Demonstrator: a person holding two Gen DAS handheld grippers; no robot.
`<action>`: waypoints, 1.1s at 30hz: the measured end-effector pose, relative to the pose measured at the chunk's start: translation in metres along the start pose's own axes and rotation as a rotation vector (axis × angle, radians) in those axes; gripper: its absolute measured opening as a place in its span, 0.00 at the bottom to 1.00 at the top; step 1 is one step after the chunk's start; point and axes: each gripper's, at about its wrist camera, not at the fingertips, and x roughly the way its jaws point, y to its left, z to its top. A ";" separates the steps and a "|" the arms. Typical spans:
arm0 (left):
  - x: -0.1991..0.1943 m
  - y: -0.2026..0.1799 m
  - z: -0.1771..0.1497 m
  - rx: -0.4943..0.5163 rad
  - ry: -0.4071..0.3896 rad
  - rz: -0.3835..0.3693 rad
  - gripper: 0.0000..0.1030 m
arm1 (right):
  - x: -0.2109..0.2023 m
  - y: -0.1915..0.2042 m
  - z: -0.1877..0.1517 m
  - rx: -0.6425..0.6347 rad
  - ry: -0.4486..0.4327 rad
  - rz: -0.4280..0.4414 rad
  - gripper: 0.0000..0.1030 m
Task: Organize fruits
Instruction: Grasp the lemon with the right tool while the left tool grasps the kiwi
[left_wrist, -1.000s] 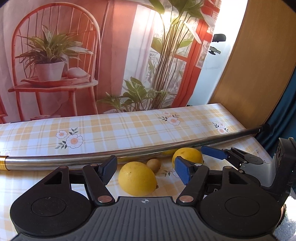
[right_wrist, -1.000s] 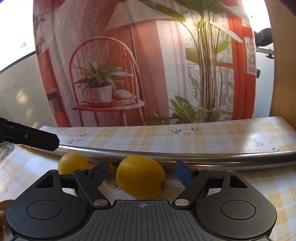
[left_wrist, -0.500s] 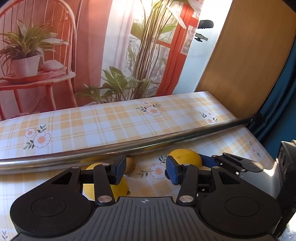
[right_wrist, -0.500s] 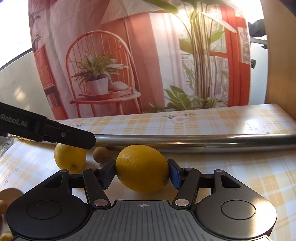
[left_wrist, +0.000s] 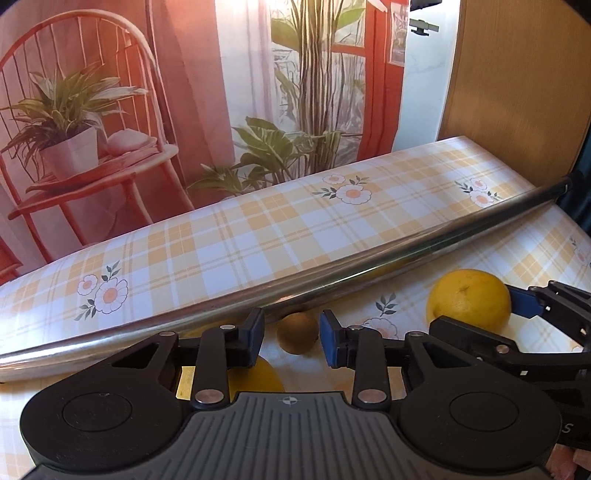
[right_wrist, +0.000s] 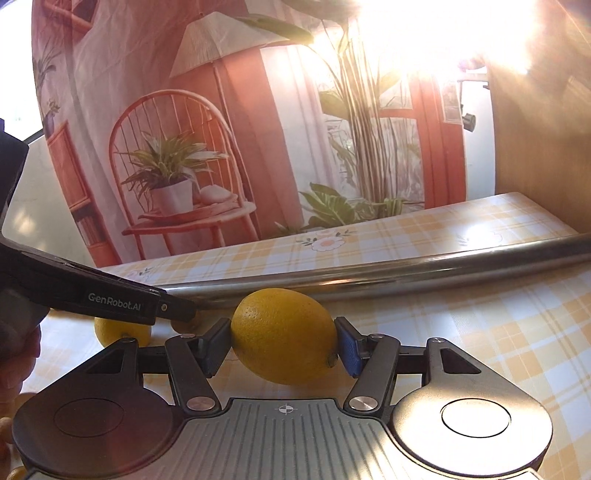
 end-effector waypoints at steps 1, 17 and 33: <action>0.000 -0.001 0.000 0.013 -0.002 0.008 0.34 | 0.000 0.000 0.000 0.003 -0.001 0.000 0.54; -0.001 0.010 0.006 -0.097 0.066 -0.047 0.34 | 0.000 -0.002 0.000 0.020 -0.002 0.006 0.55; 0.007 0.004 0.009 -0.066 0.100 -0.053 0.33 | 0.000 -0.005 -0.001 0.035 -0.004 0.012 0.55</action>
